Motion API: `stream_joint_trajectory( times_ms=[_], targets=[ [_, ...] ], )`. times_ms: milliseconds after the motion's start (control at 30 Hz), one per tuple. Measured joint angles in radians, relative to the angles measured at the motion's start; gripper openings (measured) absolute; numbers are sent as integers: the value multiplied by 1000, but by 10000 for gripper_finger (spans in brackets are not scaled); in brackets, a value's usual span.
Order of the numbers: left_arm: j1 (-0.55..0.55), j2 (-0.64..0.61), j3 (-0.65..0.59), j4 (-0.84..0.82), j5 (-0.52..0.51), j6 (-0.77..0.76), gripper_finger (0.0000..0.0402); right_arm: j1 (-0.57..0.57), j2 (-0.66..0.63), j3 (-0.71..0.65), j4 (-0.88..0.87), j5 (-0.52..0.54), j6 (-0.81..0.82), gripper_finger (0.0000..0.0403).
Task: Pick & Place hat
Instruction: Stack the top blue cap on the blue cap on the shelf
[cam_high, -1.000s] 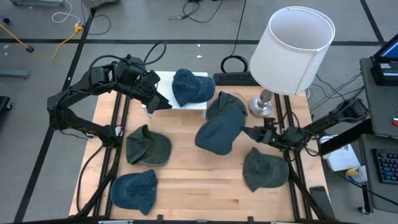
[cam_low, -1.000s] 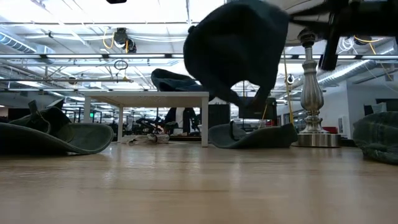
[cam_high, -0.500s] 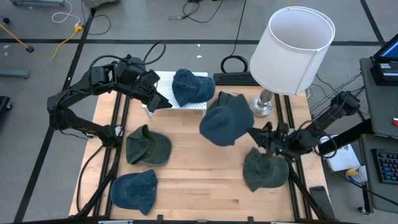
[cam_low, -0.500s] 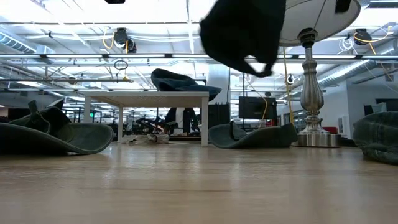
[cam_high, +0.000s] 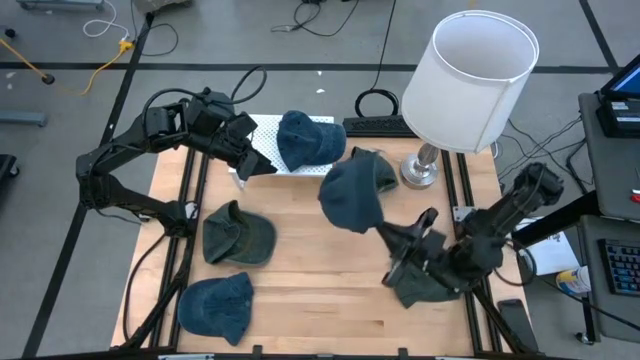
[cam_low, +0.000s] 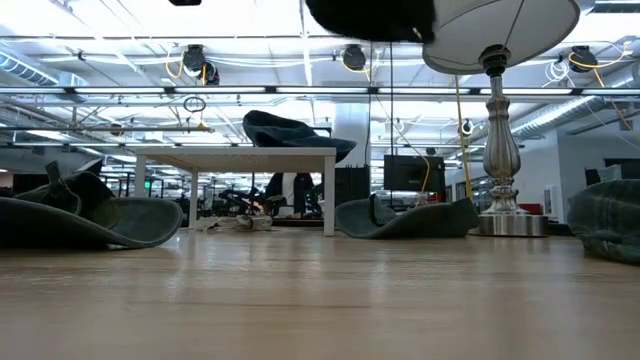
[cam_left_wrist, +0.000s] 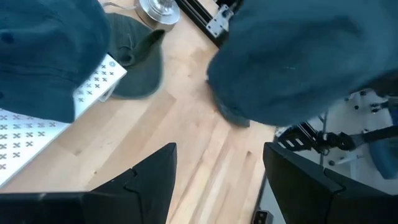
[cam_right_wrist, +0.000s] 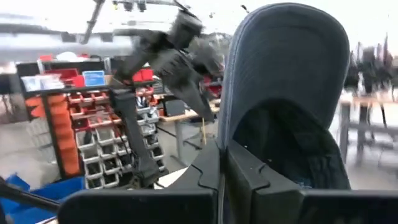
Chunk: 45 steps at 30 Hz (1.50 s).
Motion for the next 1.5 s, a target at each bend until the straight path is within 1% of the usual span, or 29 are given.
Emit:
stream_joint_trajectory(
  times_ms=[133,233,333,467,600,700,800,900,1000,1133,1267,1333,1500],
  targets=[
    [0,-2,0,0,80,7,241,0,63,129,1,-126,-100,1],
    [0,-8,0,15,169,21,241,4,77,189,4,-204,-146,1],
    [-15,-31,0,88,235,41,241,6,78,215,4,-283,-181,1],
    [-50,-83,0,244,252,51,241,4,75,246,19,-423,-216,1],
    [-99,-137,0,379,246,50,241,-17,74,286,23,-526,-245,1],
    [-143,-169,0,466,246,46,241,-41,74,313,18,-632,-260,1],
    [-196,-196,0,560,242,70,241,-72,74,350,5,-717,-257,1],
    [-253,-219,0,642,198,104,241,-105,74,389,-36,-812,-217,1],
    [-306,-230,1,708,140,148,241,-143,82,442,-123,-885,-157,0],
    [-366,-230,1,764,62,198,241,-180,106,535,-243,-941,-91,0],
    [-405,-207,1,775,6,204,241,-201,142,610,-277,-961,-92,0],
    [-425,-186,1,786,-2,204,241,-201,154,631,-285,-962,-105,0],
    [-467,-119,-1,905,-9,205,241,-212,171,643,-292,-964,-107,0]
  ],
)
